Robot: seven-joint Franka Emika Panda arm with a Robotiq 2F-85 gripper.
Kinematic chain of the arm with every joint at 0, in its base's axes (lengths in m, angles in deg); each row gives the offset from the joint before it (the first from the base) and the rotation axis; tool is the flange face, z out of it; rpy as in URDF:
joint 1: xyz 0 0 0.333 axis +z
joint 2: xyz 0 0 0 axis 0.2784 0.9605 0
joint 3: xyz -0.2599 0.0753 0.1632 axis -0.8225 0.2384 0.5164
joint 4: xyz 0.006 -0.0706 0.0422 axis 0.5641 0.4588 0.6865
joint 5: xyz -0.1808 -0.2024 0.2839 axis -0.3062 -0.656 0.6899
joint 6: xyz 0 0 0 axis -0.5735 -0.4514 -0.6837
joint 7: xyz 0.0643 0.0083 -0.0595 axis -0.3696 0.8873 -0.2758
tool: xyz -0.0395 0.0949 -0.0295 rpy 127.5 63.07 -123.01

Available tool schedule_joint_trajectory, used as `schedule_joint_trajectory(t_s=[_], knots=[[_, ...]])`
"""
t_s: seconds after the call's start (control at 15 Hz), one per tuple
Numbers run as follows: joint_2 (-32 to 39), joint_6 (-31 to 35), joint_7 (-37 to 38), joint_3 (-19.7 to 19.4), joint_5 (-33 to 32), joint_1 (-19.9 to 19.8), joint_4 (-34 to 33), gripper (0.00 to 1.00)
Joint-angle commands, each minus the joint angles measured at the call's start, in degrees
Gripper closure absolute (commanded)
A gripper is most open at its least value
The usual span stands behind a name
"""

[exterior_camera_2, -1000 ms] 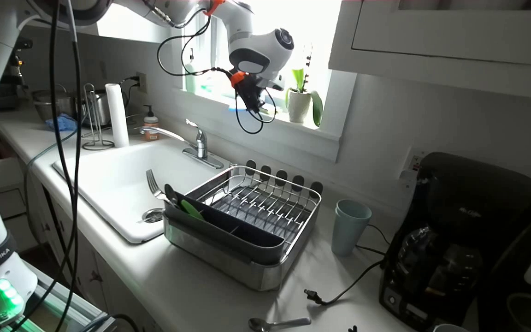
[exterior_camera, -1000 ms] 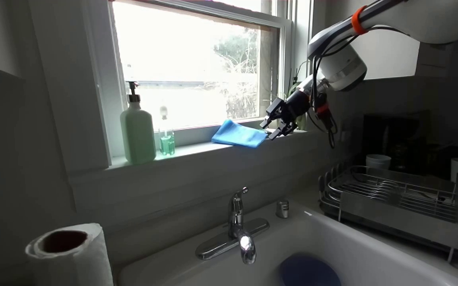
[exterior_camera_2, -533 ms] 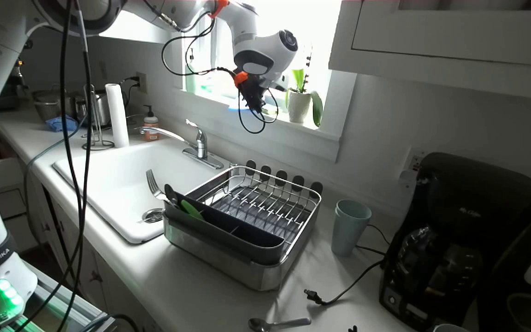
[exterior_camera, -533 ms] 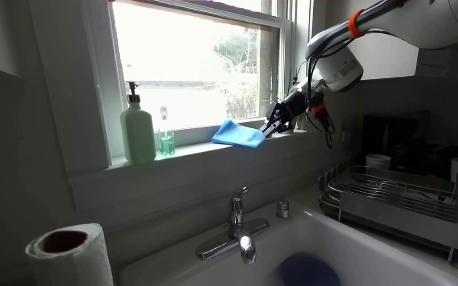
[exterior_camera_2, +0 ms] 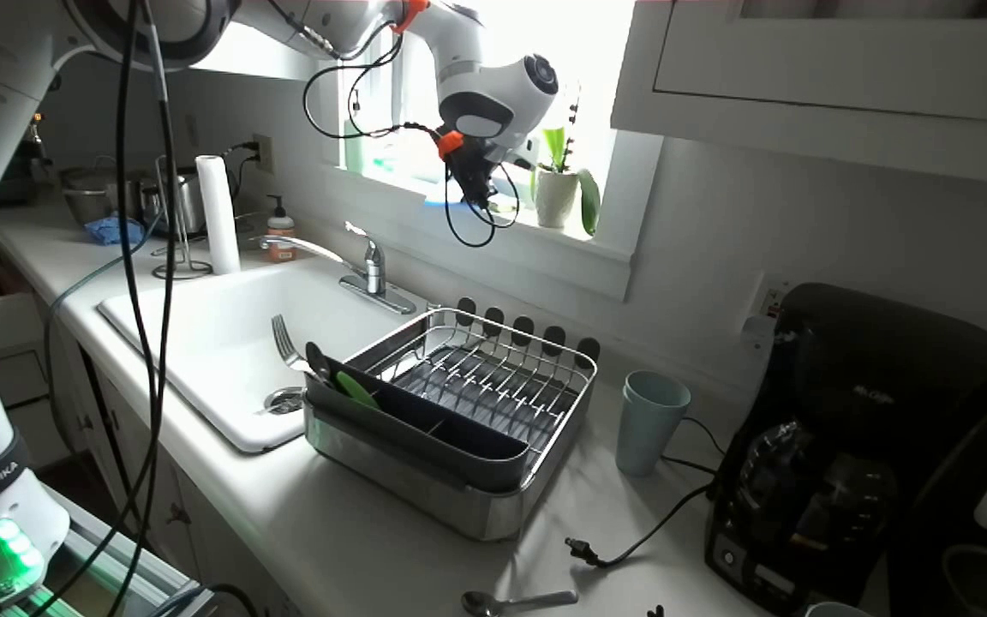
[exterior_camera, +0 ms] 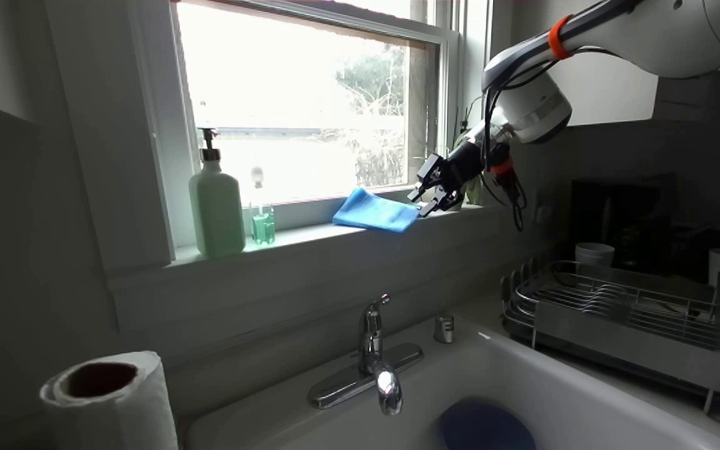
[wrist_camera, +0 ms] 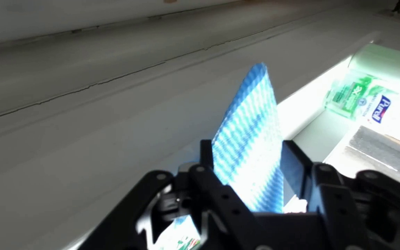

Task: Put the blue towel over the tap faucet

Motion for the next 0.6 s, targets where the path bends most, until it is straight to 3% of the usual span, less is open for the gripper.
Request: schedule_joint_trajectory(t_s=[0.0,0.13,0.47,0.53], knots=[[1.4,-2.6,1.7,0.4,-0.9,-0.9,-2.2,0.15],[2.0,-2.9,1.4,0.6,-0.5,-1.0,-2.7,0.01],[3.3,-2.5,0.7,1.0,0.7,-1.4,-3.5,0.0],[3.5,-2.3,0.5,1.1,0.7,-1.4,-3.6,0.05]])
